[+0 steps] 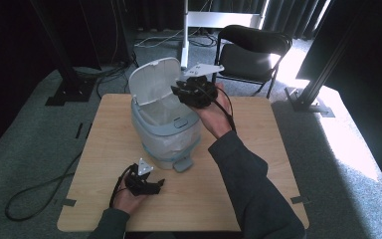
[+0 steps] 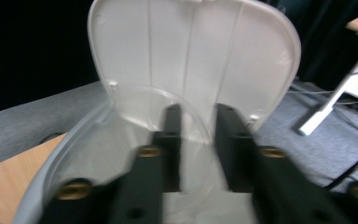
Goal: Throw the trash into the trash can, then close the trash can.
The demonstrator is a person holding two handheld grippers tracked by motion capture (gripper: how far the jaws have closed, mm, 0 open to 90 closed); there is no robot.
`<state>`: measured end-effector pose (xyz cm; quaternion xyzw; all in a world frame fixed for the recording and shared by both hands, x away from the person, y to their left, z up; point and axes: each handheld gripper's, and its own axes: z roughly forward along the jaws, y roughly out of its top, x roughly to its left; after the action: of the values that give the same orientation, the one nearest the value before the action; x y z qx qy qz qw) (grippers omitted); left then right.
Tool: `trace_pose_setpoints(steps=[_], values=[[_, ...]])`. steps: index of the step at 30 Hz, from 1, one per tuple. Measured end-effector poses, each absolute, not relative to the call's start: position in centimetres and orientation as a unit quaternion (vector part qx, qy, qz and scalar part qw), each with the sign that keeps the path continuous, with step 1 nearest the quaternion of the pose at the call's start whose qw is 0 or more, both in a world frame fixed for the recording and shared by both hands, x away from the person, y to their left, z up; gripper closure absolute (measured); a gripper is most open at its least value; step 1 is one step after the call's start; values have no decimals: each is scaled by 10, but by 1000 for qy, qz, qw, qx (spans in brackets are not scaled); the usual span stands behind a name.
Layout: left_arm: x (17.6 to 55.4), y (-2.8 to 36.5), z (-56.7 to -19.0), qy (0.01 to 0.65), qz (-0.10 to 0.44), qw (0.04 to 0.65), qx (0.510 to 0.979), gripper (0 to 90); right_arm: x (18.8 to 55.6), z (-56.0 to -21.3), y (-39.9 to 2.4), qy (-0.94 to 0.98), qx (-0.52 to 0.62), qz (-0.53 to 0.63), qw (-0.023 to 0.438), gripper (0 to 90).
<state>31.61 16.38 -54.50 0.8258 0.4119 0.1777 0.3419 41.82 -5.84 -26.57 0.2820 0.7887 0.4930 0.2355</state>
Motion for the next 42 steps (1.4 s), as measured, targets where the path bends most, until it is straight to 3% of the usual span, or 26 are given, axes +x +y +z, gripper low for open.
trace_pose_setpoints(steps=[21,42], values=[[316,164,-545,411,178,341,826,180,421,-261,-57,786,281,497,237,607],[316,164,-545,410,179,341,827,180,425,-258,-55,787,283,492,243,644]])
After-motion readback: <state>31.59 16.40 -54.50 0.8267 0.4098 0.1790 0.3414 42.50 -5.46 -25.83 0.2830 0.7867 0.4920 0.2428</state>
